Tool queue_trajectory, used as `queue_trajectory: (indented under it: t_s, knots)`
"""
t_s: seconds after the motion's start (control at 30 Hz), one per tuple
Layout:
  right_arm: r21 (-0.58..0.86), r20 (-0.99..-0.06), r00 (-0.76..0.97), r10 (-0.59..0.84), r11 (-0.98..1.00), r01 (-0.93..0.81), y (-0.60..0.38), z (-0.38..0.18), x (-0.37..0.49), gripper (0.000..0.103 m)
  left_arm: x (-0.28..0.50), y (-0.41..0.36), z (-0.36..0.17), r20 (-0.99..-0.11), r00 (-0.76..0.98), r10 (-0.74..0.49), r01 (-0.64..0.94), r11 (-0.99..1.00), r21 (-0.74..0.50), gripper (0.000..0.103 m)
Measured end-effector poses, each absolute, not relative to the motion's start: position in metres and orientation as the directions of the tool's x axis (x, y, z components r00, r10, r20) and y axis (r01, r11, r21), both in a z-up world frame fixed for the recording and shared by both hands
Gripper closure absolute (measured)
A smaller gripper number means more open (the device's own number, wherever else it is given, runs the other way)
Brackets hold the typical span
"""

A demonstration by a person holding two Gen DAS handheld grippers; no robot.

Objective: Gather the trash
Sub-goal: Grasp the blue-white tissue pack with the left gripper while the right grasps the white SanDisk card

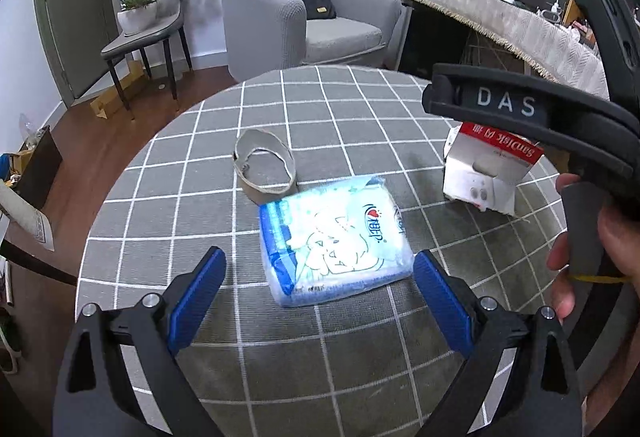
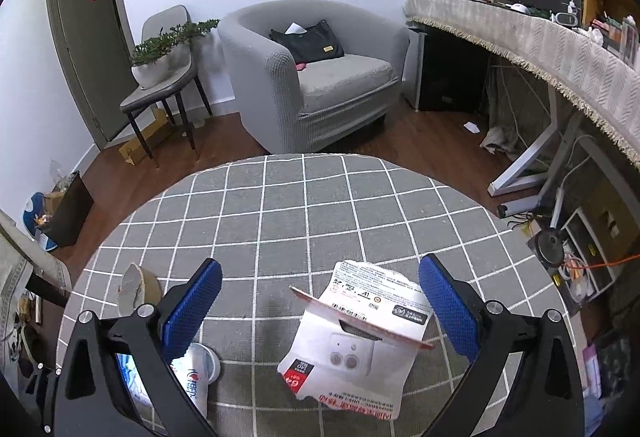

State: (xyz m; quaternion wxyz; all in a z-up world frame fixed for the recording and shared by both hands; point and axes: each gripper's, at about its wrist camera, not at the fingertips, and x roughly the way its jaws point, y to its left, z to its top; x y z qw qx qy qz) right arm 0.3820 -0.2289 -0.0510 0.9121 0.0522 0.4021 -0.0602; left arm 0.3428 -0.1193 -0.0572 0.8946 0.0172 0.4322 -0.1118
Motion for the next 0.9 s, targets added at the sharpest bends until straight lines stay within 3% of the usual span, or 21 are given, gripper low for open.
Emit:
queue_trajectory:
  t_s: [0.27, 0.47, 0.57, 0.6, 0.9]
  knots:
    - [0.046, -0.741, 0.666, -0.092, 0.981, 0.186, -0.239, -0.057, 0.379, 0.004, 0.342, -0.130, -0.058, -0.780, 0.612, -0.129, 0.210, 0.978, 0.002, 0.006]
    - [0.051, -0.757, 0.650, -0.065, 0.986, 0.158, -0.234, -0.066, 0.385, 0.004, 0.350, -0.119, -0.063, -0.785, 0.605, -0.131, 0.177, 0.984, -0.028, 0.007]
    - [0.043, -0.757, 0.650, -0.065, 0.988, 0.149, -0.232, -0.067, 0.386, 0.004, 0.353, -0.115, -0.063, -0.785, 0.596, -0.166, 0.182, 0.981, -0.070, 0.014]
    - [0.038, -0.756, 0.651, -0.070, 0.988, 0.151, -0.232, -0.066, 0.386, 0.004, 0.353, -0.114, -0.062, -0.780, 0.604, -0.167, 0.178, 0.981, -0.072, 0.021]
    - [0.034, -0.773, 0.628, -0.092, 0.982, 0.186, -0.243, -0.076, 0.389, 0.004, 0.350, -0.106, -0.059, -0.763, 0.609, -0.217, 0.197, 0.973, -0.119, 0.026]
